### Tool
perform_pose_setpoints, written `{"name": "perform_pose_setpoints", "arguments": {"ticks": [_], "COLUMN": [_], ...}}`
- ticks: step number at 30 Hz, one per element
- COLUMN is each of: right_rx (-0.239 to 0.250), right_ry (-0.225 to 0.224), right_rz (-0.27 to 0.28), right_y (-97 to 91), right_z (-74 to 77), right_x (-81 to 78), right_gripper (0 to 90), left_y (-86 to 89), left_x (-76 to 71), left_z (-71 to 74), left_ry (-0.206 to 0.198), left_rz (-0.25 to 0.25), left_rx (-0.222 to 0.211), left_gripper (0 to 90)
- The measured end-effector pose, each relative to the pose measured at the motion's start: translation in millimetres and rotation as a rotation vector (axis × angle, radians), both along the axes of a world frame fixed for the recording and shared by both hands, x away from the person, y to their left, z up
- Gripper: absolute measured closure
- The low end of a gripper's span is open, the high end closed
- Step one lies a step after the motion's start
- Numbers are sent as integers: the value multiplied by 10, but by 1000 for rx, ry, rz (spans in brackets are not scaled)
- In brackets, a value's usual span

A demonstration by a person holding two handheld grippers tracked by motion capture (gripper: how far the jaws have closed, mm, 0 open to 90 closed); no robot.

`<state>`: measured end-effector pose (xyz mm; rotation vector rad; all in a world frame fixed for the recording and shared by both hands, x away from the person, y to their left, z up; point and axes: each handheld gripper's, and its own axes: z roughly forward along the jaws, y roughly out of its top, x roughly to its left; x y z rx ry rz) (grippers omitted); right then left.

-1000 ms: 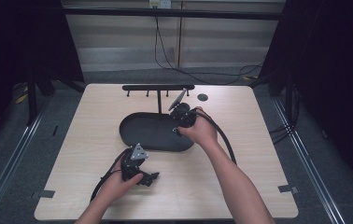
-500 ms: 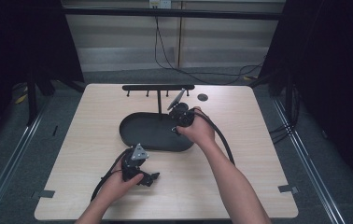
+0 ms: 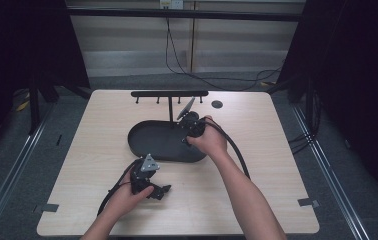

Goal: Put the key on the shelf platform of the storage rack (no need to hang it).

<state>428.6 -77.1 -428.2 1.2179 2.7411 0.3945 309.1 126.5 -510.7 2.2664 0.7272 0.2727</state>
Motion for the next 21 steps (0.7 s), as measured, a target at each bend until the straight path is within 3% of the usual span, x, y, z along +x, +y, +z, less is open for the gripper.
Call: {"name": "perform_pose_setpoints", "arguments": {"ticks": [21], "right_rx": [-13], "right_ry": [1], "right_rz": [9], "right_y": [61], "right_z": [-113], "right_x": [36], "right_gripper": [734], "left_y": [-8], "left_x": [-3], "left_z": [-4], "left_ry": [5], "left_rz": [-4], "left_rx": [-8], "left_gripper": [0]}}
